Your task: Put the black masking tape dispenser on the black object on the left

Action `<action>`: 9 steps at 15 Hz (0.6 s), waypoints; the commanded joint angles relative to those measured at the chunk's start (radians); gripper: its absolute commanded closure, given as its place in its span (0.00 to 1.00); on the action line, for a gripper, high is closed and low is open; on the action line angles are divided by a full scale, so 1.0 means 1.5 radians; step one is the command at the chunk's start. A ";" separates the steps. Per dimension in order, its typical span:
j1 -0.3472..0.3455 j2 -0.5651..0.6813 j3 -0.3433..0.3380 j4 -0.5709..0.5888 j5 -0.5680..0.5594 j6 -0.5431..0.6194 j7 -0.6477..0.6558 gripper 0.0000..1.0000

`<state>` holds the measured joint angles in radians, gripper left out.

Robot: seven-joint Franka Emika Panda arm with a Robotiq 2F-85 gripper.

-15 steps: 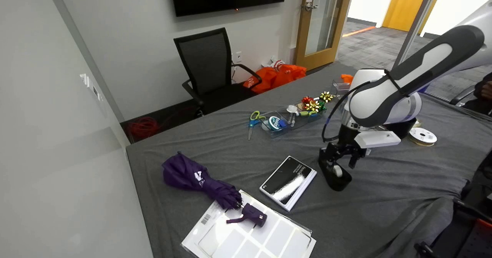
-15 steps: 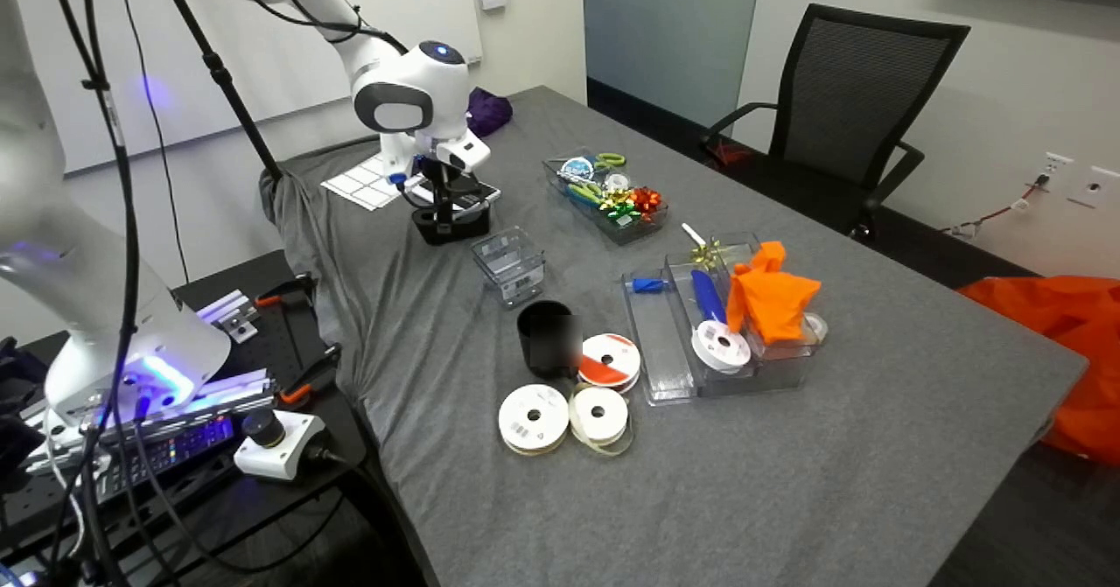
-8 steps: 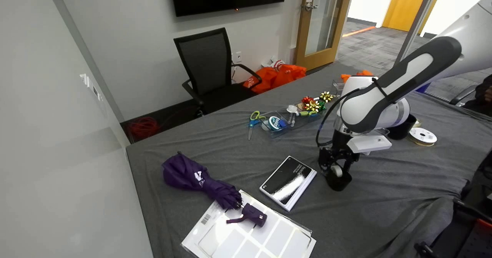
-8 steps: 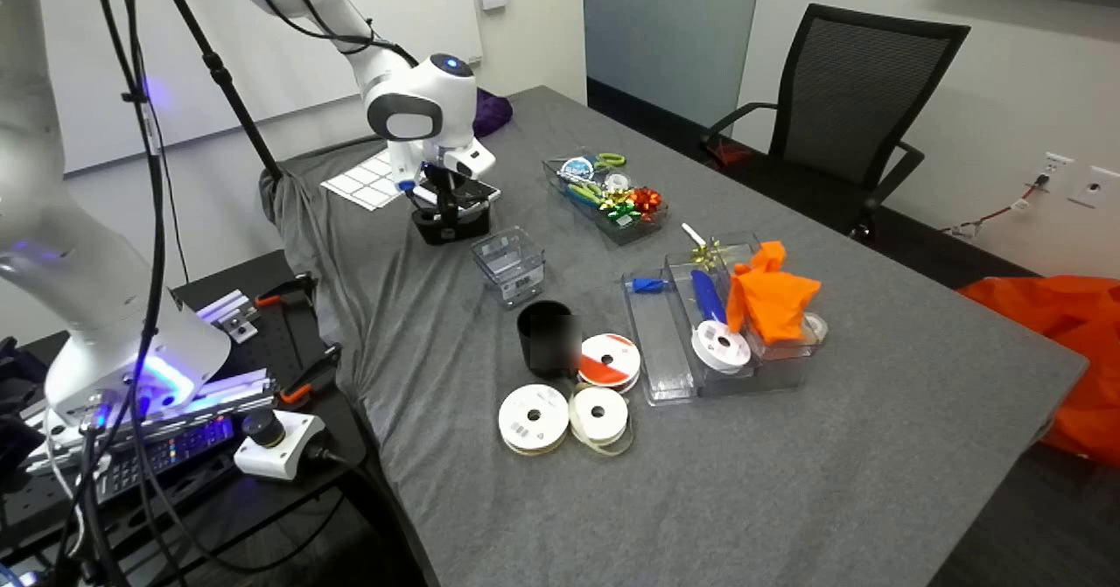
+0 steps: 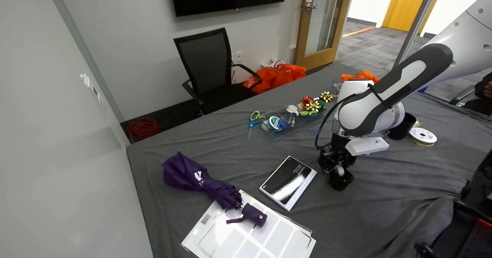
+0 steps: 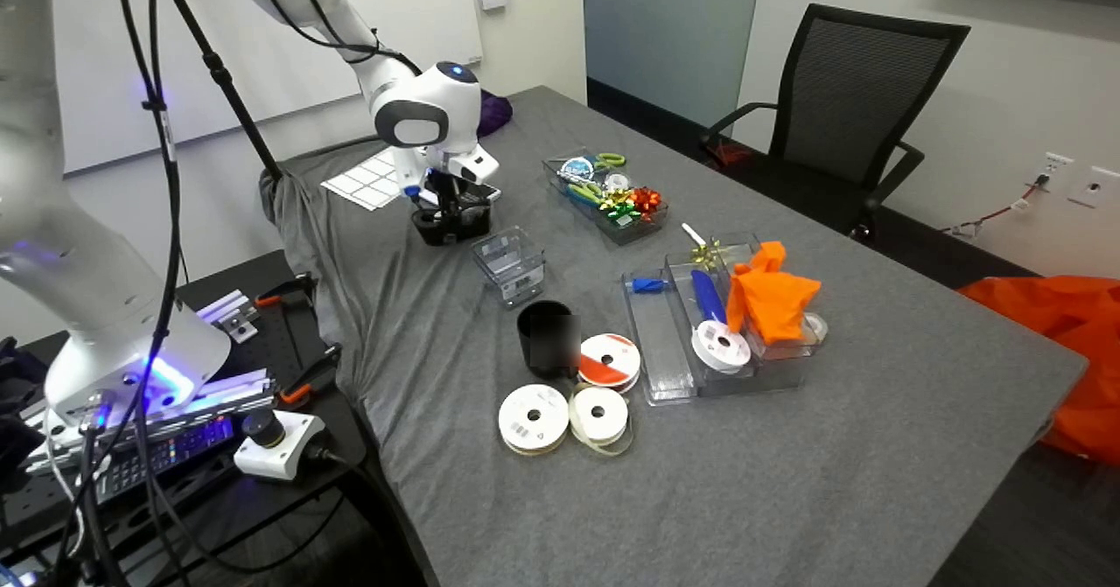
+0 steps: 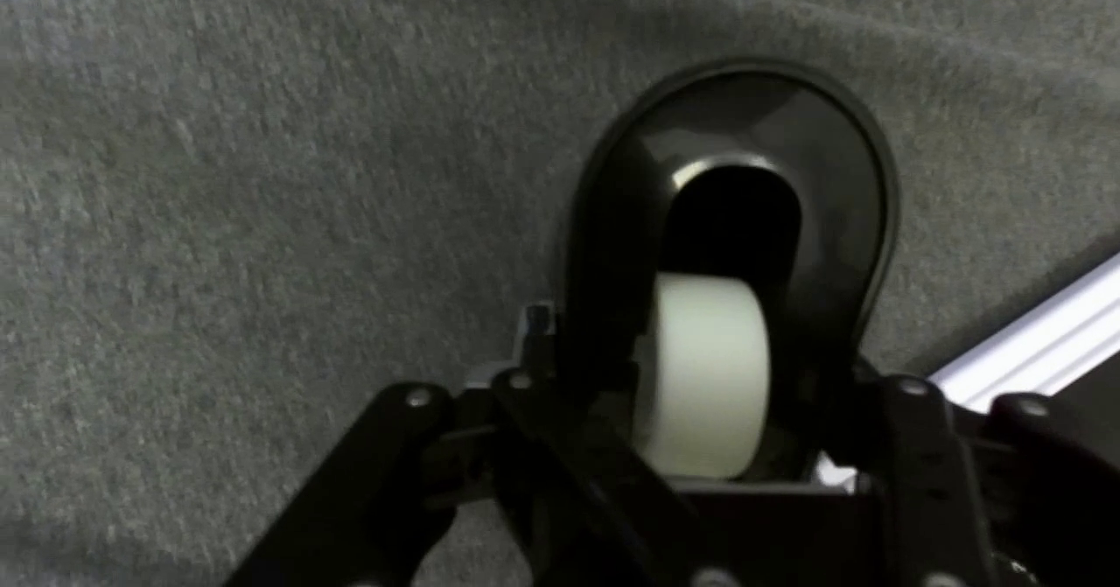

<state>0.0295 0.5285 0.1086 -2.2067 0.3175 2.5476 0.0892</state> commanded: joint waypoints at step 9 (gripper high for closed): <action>0.039 -0.028 -0.008 0.021 -0.009 -0.034 0.118 0.61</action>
<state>0.0528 0.5278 0.1027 -2.1909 0.3025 2.5459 0.1871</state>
